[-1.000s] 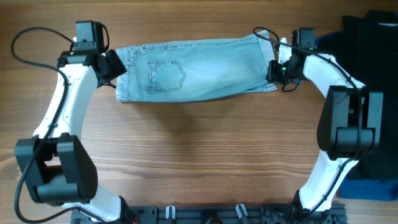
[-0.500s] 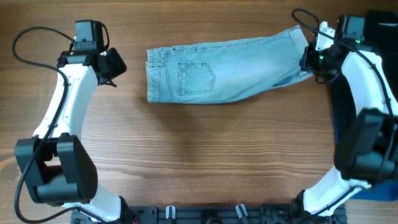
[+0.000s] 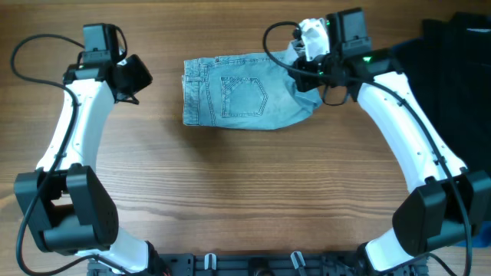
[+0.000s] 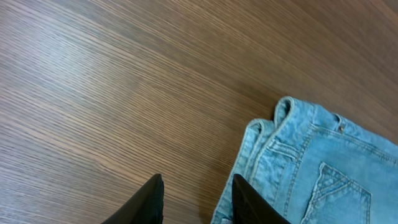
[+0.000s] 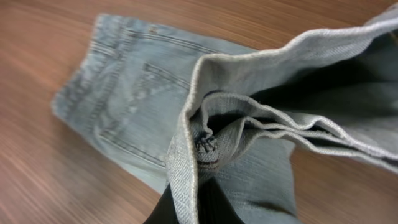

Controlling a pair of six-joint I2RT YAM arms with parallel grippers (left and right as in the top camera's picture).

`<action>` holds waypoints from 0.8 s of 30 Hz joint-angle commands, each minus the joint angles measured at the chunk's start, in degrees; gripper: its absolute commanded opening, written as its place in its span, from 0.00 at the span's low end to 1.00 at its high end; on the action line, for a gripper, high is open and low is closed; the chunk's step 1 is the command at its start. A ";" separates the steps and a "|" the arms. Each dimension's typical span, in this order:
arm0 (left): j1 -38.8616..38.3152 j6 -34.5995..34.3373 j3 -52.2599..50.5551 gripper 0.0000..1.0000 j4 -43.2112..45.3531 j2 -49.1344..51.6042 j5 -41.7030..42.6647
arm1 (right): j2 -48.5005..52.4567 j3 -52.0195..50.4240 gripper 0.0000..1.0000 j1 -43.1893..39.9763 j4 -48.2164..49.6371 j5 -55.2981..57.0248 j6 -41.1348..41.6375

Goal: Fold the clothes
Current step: 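Fold the right end leftward over the shorts with the right gripper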

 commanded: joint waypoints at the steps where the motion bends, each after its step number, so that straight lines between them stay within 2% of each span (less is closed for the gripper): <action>1: 1.42 0.26 0.24 0.36 -0.50 -1.09 0.33 | -1.46 1.36 0.04 2.78 3.19 -3.98 4.90; 4: 1.68 0.26 0.24 0.37 -1.09 -1.09 0.31 | -1.42 1.36 0.04 6.23 6.14 -4.59 7.80; 8: 1.68 0.26 0.24 0.40 -1.57 -1.09 0.31 | -0.87 1.31 0.04 9.33 6.14 -3.26 7.72; 13: 1.68 0.26 0.24 0.42 -2.21 -1.09 0.31 | 5.95 1.27 0.04 12.87 6.71 -3.30 7.32; 21: 1.68 0.28 0.24 0.42 -2.43 -1.09 0.31 | 18.49 1.27 0.04 20.46 22.08 -3.23 9.05; 24: 1.68 0.28 0.24 0.42 -2.64 -1.09 0.31 | 20.48 1.27 0.04 21.66 24.20 2.67 8.96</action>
